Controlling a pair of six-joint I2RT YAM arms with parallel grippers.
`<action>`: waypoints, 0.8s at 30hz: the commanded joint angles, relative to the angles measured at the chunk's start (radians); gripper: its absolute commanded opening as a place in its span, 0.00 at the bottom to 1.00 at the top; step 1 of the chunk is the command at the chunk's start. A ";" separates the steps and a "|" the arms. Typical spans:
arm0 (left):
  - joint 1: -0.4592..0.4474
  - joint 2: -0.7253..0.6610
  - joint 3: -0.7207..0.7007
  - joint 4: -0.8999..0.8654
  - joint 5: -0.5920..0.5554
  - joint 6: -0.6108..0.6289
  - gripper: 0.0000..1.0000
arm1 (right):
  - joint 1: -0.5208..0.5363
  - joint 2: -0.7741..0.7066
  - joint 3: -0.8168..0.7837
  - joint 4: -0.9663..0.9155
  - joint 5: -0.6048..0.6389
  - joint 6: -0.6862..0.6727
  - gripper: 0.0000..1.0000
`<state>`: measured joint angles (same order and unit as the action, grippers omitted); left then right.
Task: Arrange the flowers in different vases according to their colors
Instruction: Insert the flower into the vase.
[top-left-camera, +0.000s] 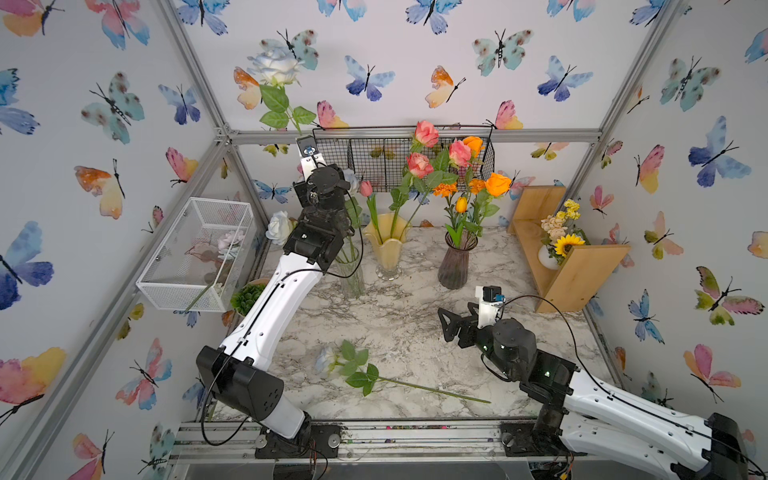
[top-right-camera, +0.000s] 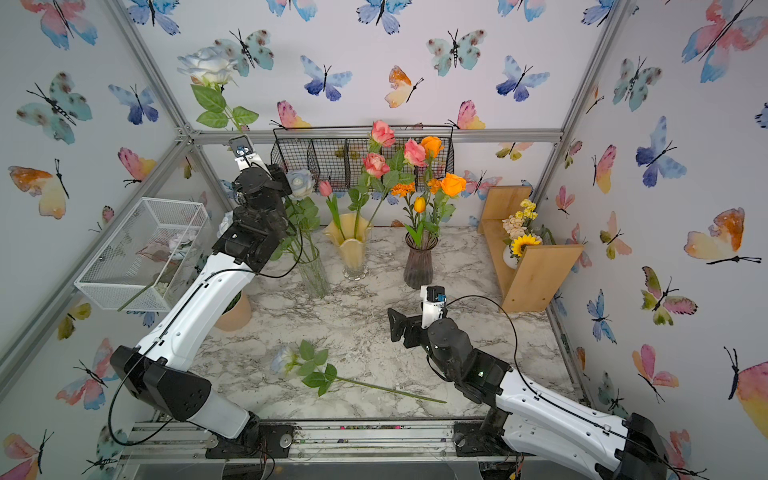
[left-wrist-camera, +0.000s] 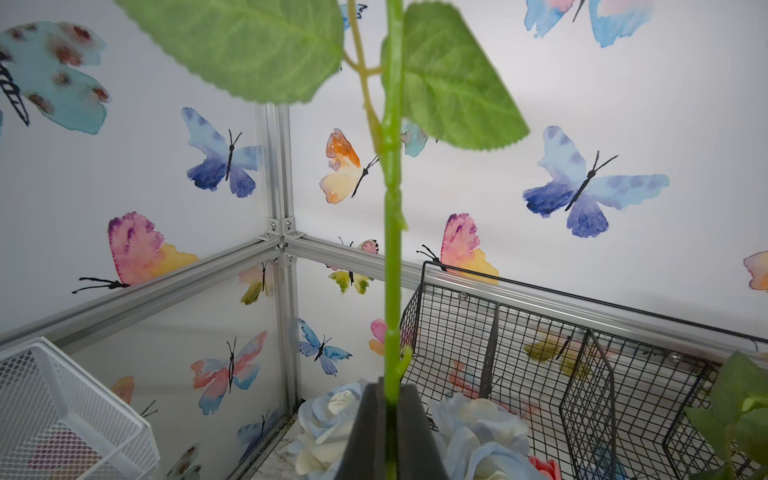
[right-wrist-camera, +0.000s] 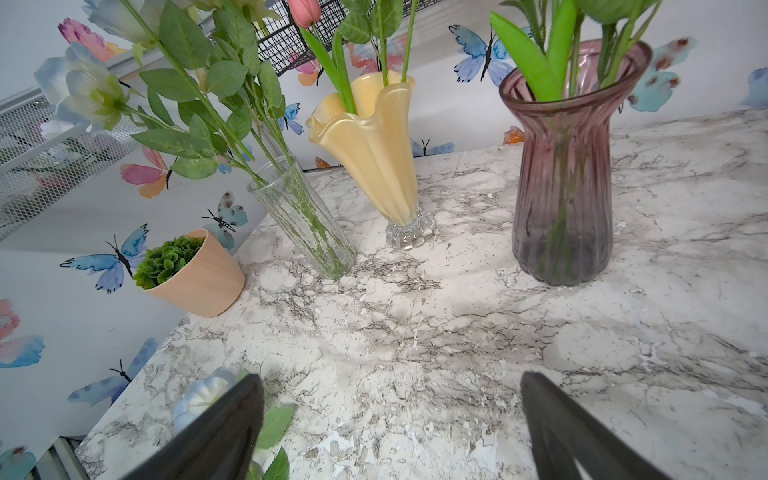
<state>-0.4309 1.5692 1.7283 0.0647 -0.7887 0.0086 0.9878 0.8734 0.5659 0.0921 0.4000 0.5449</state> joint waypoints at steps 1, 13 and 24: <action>0.003 0.015 -0.008 0.049 0.052 -0.054 0.00 | -0.001 0.007 0.023 0.031 0.005 -0.013 0.99; 0.001 -0.071 -0.229 0.068 0.054 -0.137 0.00 | -0.001 0.018 0.025 0.041 0.007 -0.033 0.98; -0.058 -0.117 -0.309 0.060 0.078 -0.122 0.42 | -0.001 0.021 0.035 0.044 0.003 -0.041 0.98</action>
<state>-0.4744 1.4956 1.4185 0.1074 -0.7559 -0.1139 0.9878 0.8867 0.5663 0.1139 0.4004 0.5190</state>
